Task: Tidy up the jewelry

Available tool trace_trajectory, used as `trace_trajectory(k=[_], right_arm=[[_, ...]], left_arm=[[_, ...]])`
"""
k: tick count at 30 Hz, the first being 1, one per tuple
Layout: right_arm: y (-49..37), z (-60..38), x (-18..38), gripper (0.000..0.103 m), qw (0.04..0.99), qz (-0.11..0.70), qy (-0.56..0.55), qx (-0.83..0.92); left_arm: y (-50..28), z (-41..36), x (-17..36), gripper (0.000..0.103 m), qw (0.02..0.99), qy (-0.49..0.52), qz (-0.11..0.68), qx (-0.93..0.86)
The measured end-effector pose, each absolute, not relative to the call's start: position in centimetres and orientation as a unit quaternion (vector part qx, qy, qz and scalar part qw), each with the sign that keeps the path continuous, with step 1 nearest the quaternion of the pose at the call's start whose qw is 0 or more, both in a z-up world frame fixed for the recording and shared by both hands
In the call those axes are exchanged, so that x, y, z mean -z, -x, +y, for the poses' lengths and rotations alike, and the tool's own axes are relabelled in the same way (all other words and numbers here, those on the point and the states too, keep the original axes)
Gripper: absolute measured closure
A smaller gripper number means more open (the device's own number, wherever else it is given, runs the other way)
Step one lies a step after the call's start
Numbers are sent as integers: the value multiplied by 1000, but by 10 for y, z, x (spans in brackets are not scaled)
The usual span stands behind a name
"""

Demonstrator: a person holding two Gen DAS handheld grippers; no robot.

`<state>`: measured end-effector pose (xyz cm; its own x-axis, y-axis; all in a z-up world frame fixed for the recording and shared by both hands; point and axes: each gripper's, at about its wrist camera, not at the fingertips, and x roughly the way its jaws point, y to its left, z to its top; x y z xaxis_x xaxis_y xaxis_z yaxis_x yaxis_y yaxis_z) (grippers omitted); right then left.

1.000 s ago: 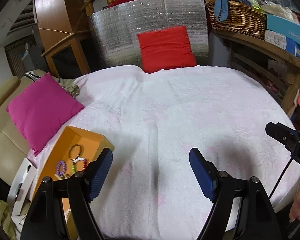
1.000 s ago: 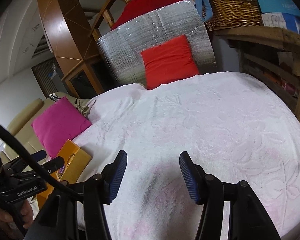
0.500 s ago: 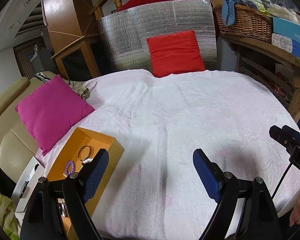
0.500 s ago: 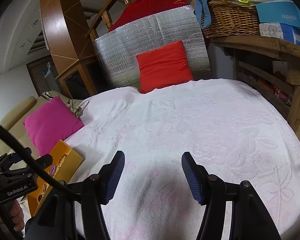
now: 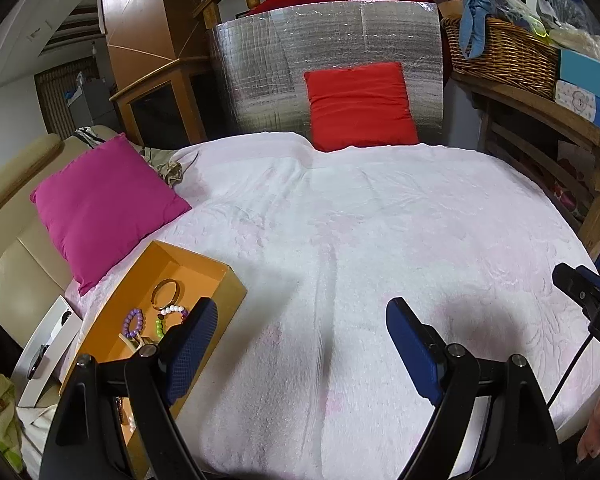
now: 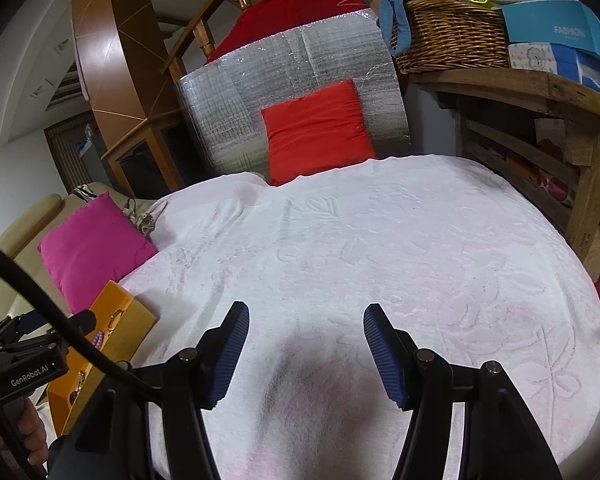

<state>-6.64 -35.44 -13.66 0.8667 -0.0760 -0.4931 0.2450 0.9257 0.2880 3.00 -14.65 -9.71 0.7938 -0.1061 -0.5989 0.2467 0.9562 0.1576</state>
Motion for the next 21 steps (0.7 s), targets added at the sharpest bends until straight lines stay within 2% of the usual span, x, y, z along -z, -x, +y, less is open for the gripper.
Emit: trace_trajectory(k=[21], right_arm=[[58,-323,139,39,956,254,-134,61]], left_arm=[[-38,-128,105,16,939,-94,317,98]])
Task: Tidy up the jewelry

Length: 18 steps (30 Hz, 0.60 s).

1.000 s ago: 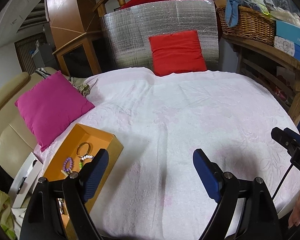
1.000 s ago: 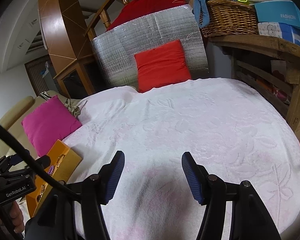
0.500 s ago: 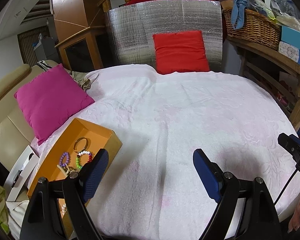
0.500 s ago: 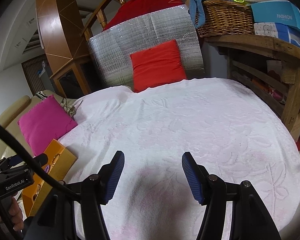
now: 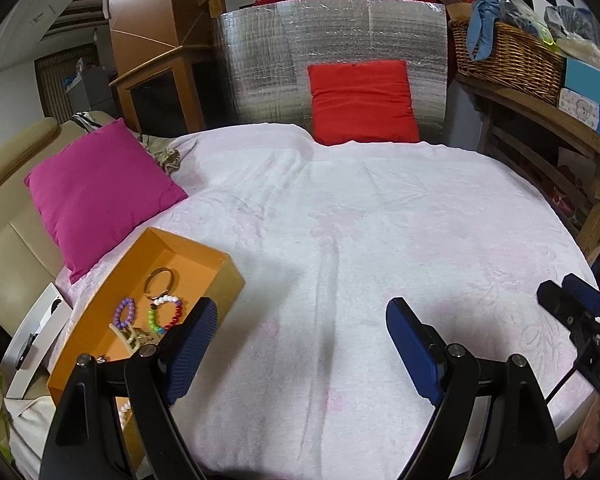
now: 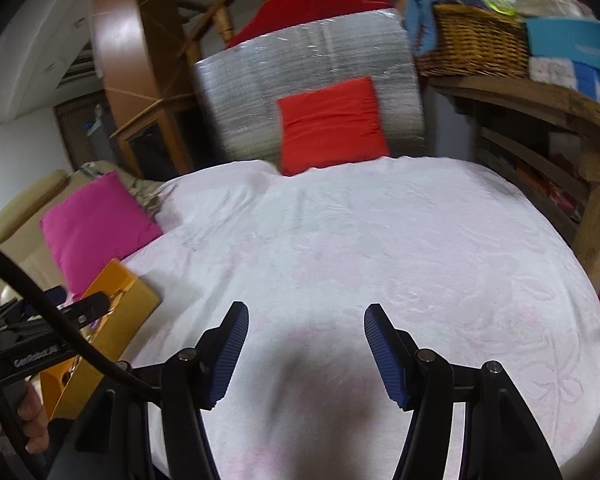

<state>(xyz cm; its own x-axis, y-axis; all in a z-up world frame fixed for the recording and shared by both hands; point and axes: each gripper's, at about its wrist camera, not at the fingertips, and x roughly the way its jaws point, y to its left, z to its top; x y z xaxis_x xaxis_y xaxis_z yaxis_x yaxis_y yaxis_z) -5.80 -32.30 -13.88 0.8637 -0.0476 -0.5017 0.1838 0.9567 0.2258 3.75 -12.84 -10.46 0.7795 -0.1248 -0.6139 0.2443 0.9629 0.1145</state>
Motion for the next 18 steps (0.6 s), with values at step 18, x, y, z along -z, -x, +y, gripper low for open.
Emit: trace_trajectory(k=[18], right_arm=[[11,-88,92,39,946,247,-32,-206]], left_arm=[[9,104,59,16,949,-21,279,-145]])
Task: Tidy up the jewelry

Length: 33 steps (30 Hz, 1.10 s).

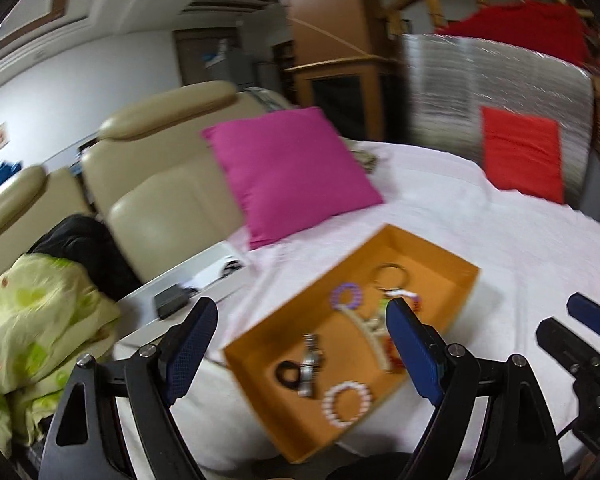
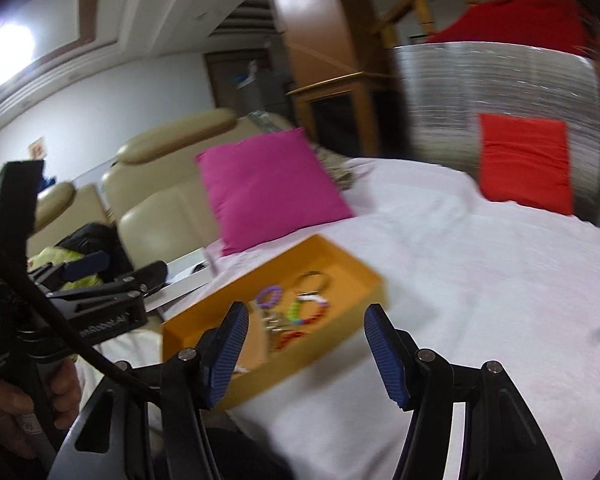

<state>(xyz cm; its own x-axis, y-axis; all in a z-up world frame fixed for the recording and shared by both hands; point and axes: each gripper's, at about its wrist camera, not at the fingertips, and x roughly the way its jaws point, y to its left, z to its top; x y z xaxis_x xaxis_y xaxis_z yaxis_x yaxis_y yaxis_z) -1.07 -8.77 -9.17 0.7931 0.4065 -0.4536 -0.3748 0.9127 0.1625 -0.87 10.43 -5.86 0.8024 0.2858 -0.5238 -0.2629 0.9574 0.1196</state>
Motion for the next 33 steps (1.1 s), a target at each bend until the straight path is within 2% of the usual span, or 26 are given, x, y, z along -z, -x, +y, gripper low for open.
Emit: trace_trajectory(k=[5,14,33], right_arm=[[13,-31,84,39,939,256,1,-230],[15,13,74,39,935,268,37,-228],[5,16,76,39,938,276,38,-208]], left_arm=[[29,149,54,16,949,8,265,-170],[40,173,52,16,952,18,254,-170],[39,167,52,16,954,24,258,-153]])
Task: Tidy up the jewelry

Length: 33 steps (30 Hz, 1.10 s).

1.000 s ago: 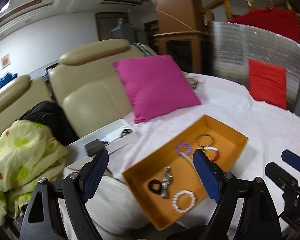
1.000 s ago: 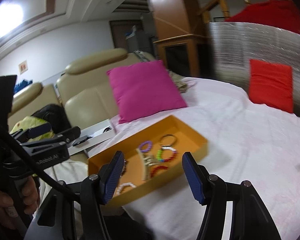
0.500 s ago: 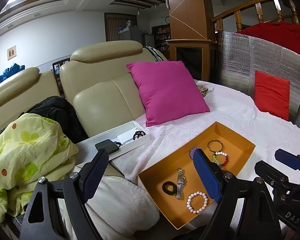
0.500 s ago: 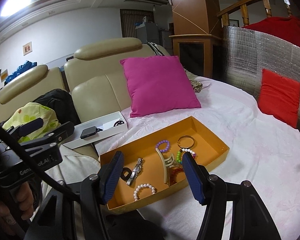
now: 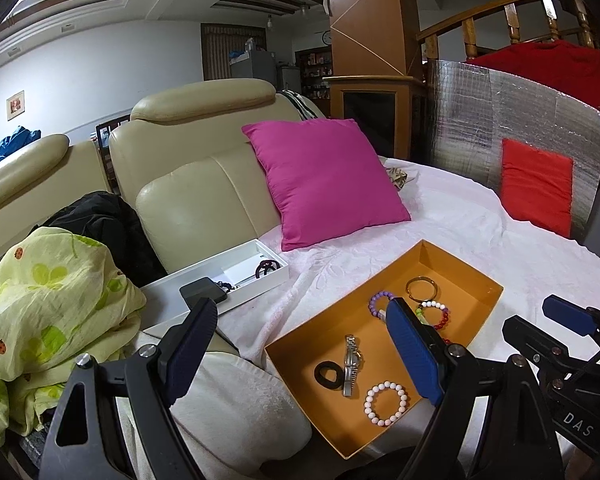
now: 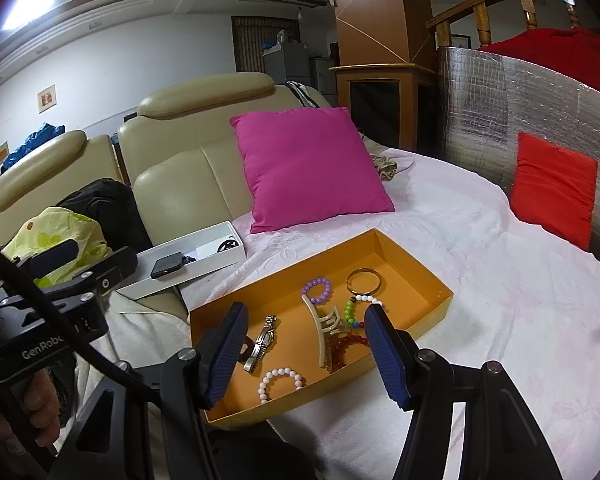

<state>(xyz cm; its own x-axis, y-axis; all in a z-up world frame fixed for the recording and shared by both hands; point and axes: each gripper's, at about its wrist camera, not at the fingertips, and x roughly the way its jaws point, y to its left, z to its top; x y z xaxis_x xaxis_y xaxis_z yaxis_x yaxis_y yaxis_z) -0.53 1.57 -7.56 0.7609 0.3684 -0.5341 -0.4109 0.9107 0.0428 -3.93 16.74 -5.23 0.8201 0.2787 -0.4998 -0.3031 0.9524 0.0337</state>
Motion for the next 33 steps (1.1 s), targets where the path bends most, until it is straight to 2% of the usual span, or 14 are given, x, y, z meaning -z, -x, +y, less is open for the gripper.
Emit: trace_trajectory(k=[33], right_arm=[[-6,11,78,38,939,276,35,-203]], left_arm=[[31,158,50,16,955,18,261,-143]])
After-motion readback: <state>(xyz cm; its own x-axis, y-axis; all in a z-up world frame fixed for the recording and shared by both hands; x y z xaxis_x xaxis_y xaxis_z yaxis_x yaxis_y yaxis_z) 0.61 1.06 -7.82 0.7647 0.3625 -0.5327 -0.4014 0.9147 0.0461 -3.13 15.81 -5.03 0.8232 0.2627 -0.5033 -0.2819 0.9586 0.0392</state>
